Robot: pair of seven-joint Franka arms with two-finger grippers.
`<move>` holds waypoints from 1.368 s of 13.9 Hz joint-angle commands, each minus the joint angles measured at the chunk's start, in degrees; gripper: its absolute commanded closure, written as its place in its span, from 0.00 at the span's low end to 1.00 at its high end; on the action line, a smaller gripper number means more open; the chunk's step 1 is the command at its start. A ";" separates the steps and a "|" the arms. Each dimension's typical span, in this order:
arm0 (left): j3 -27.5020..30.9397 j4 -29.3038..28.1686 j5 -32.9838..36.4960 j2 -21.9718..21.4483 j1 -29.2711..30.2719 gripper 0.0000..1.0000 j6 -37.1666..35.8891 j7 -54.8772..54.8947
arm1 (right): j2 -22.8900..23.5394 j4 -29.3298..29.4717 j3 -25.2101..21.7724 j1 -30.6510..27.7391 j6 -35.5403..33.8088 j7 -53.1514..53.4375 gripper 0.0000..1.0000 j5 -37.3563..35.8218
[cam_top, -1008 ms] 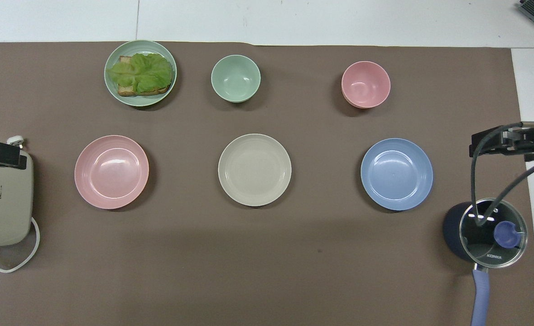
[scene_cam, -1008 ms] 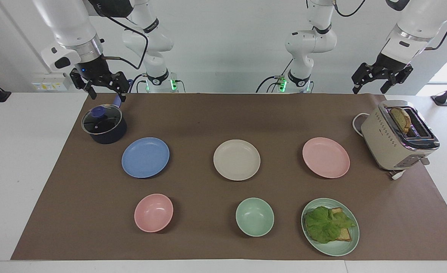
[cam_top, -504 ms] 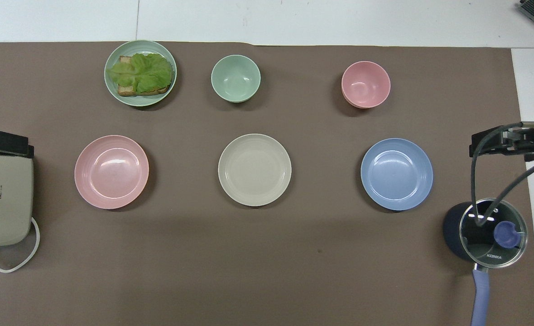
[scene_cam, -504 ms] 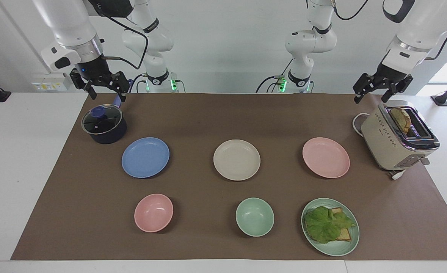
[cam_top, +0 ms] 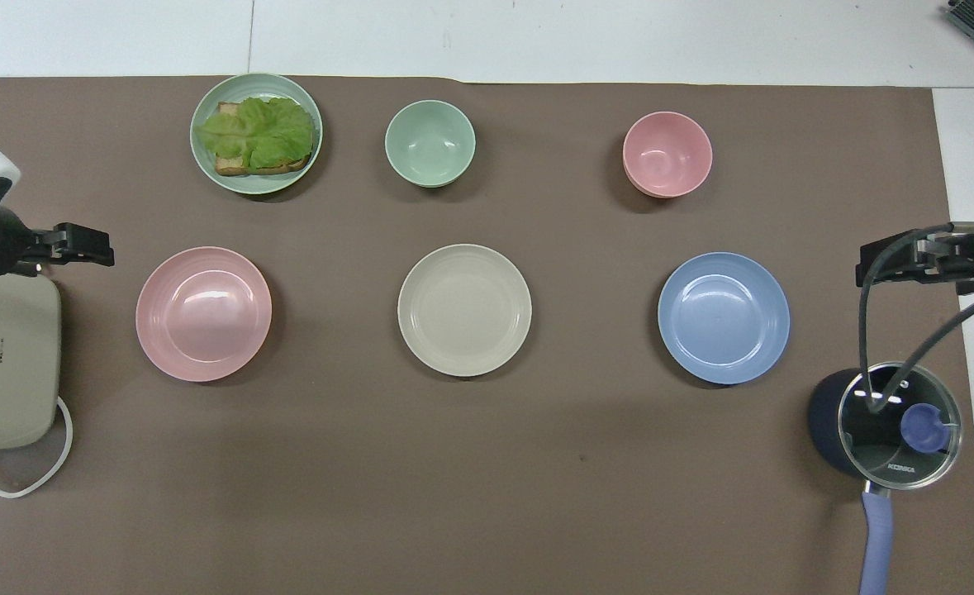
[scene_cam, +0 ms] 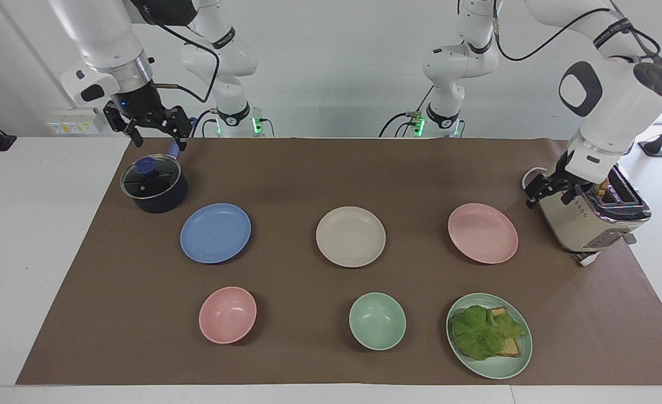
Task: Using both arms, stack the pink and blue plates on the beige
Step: 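Reach the left gripper to the rim of the pink plate and grasp it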
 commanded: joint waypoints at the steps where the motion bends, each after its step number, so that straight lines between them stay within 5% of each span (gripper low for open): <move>1: -0.43 -7.67 0.18 1.29 0.96 0.00 8.91 0.60 | 0.47 0.64 0.25 -0.39 0.29 0.90 0.00 -0.18; 12: -0.51 -17.09 0.26 4.54 2.20 0.02 20.80 0.78 | 0.47 0.64 0.16 -0.39 0.29 0.73 0.00 -0.18; 13: -0.51 -17.27 0.26 4.63 2.20 0.08 21.07 0.69 | 0.47 0.64 0.16 -0.39 0.29 0.73 0.00 -0.18; 14: -0.43 -17.19 0.26 4.72 2.20 0.25 21.07 0.69 | 0.47 0.64 0.16 -0.39 0.29 0.73 0.00 -0.18; 17: -0.51 -16.66 0.26 4.90 2.11 0.98 20.81 0.77 | 0.47 0.55 0.16 -0.39 0.29 0.73 0.00 -0.18; 19: -0.43 -15.87 0.35 5.07 2.28 1.00 20.63 0.86 | 0.47 0.55 0.16 -0.39 0.29 0.73 0.00 -0.18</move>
